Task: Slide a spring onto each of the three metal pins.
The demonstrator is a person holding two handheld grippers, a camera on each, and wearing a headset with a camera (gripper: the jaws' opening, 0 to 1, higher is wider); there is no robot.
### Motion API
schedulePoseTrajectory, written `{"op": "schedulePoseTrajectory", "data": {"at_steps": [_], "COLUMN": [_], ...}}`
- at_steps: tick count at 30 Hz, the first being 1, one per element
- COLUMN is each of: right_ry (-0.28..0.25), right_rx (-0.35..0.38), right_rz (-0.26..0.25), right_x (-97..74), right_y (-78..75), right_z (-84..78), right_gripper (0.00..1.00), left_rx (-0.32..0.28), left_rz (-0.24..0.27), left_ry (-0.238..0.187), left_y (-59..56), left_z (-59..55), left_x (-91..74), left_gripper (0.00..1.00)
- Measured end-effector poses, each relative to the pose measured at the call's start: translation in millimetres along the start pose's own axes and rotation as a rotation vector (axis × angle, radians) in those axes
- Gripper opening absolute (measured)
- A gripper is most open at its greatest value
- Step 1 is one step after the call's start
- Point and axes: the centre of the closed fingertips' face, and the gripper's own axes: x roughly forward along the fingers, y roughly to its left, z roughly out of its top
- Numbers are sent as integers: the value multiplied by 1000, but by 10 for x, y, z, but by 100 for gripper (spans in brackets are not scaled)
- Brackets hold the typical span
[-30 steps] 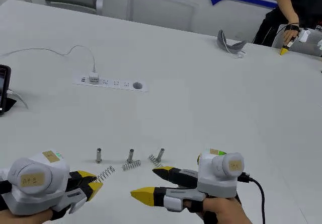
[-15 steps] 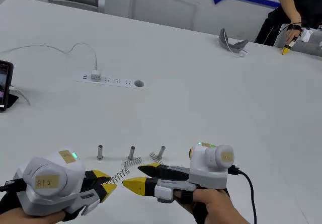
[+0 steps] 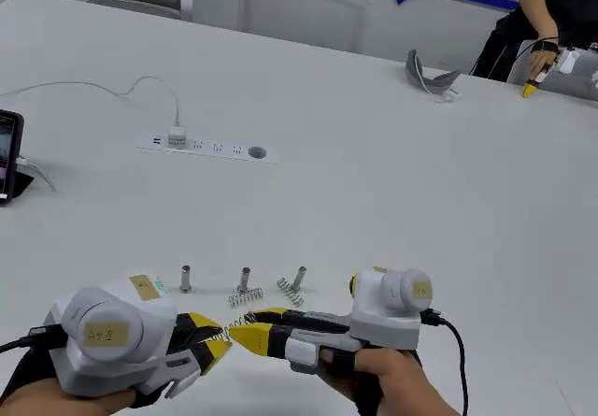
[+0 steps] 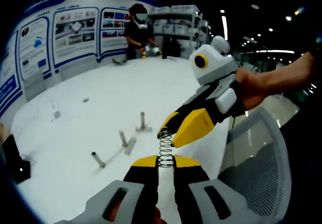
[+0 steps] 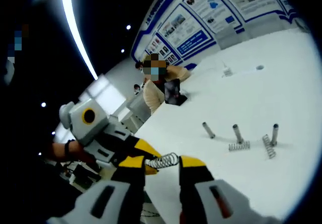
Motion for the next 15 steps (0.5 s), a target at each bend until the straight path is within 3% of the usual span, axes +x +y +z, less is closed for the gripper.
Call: {"op": "schedulePoseTrajectory", "data": {"at_steps": [15], "right_ry": [-17], "right_rx": [29], "right_rz": [12], "right_x": [-25], "right_y": [26], "right_z": [72], "right_gripper": [14], "left_rx": [26], "left_rz": [-22], "left_ry": [11], "left_y": [-15], "left_z": [-15], "left_x": [2], "left_gripper": [9]}}
